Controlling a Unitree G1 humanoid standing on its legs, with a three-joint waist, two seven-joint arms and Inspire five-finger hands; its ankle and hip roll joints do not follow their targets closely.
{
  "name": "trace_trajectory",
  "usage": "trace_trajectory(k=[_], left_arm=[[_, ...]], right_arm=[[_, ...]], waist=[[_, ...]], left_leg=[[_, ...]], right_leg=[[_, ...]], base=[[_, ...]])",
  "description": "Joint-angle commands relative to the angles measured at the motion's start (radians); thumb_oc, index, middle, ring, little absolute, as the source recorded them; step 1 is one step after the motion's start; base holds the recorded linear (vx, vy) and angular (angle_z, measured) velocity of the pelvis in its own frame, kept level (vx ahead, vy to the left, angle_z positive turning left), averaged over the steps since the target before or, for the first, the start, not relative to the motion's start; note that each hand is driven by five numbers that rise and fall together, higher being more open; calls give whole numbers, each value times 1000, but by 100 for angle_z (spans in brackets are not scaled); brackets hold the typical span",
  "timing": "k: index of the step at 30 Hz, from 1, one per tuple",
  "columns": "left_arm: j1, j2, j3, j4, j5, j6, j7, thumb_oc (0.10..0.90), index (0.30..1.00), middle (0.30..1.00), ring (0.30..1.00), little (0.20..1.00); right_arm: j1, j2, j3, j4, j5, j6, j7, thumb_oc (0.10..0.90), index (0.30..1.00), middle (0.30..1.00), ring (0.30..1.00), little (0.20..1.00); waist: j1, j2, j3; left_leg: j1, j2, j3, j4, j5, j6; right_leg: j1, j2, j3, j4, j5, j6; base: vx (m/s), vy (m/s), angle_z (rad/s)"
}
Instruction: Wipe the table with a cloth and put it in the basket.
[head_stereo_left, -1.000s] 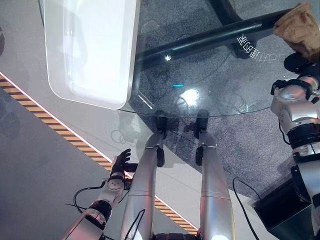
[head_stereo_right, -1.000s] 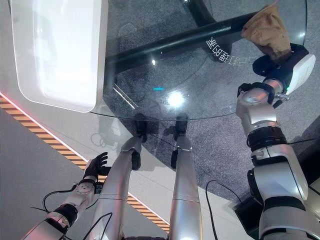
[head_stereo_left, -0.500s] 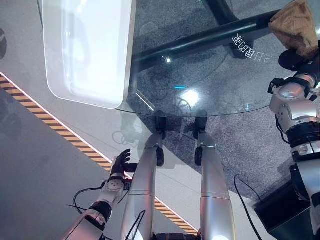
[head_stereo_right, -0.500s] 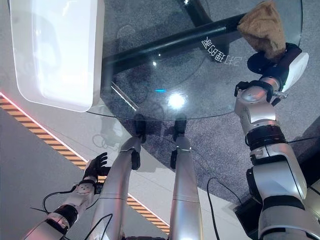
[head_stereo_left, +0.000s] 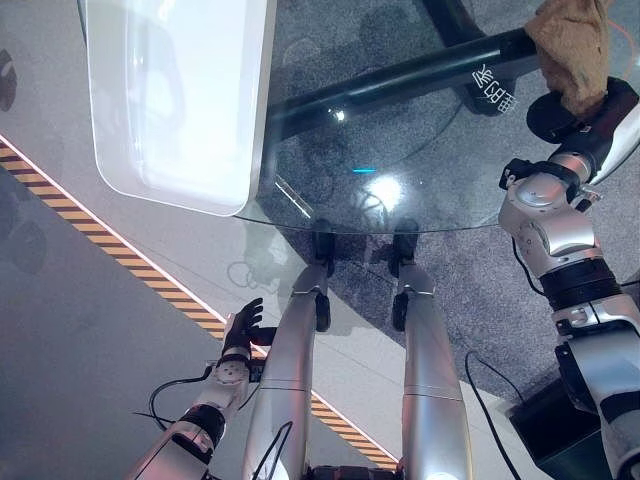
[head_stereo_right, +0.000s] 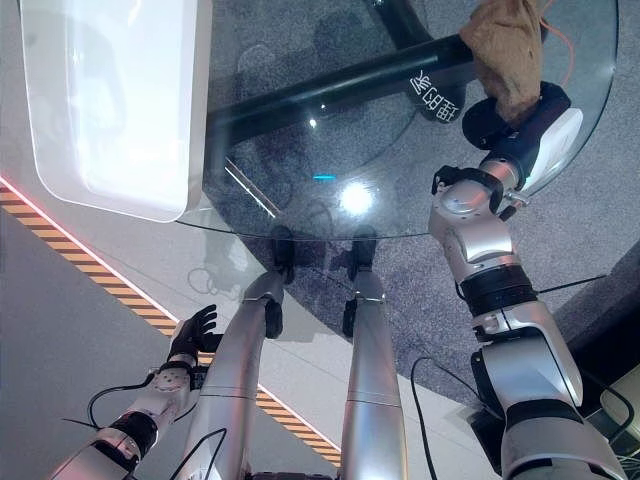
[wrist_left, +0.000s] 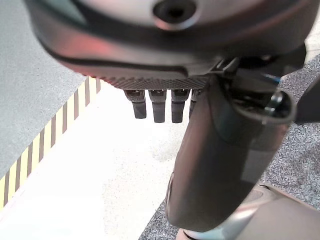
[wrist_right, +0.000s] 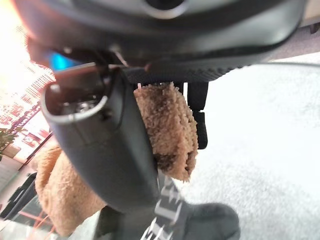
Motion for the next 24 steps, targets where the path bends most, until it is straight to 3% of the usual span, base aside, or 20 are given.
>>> trace_trajectory(k=[1, 4, 9, 14, 21, 24], left_arm=[[155, -66, 18, -5, -4, 6, -11, 800, 900, 900, 900, 900], [149, -66, 16, 5, -4, 5, -16, 800, 900, 900, 900, 900], [143, -65, 8, 26, -8, -8, -22, 800, 900, 900, 900, 900], [144, -65, 2, 39, -5, -20, -33, 800, 900, 900, 900, 900], [152, -64, 5, 28, 7, -32, -45, 800, 900, 900, 900, 900], [156, -67, 5, 18, 16, -30, -43, 800, 900, 900, 900, 900]], right_arm=[[-81, -83, 12, -149, -134, 17, -100, 100, 300, 300, 300, 200], [-110, -82, 37, -116, -149, 83, -95, 100, 300, 300, 300, 200], [-166, -91, 98, -41, -164, 120, -46, 100, 300, 300, 300, 200], [-249, -74, 198, -11, -245, 174, 104, 100, 300, 300, 300, 200], [-270, -45, 273, -49, -304, 196, 277, 100, 300, 300, 300, 200], [-250, -25, 295, -102, -337, 174, 371, 100, 300, 300, 300, 200]], waist=[[-8, 34, -21], [-2, 36, -21], [8, 38, -21], [24, 45, -21], [36, 49, -21], [39, 50, -21]], left_leg=[[26, -74, -107, 33, -75, 0], [28, -75, -110, 28, -73, 1], [29, -79, -116, 22, -71, 3], [30, -83, -118, 14, -66, 1], [35, -84, -114, 3, -58, -1], [35, -86, -113, 1, -58, -1]], right_leg=[[32, 60, -71, 12, -4, -7], [35, 58, -74, 9, -3, -7], [38, 54, -79, 1, 0, -7], [41, 52, -86, -3, -6, -9], [46, 49, -94, -6, -12, -12], [44, 46, -97, -4, -15, -11]], base=[[0, 0, 0], [0, 0, 0], [4, 6, 2], [1, 6, 0], [-3, 10, 4], [-1, 7, 2]])
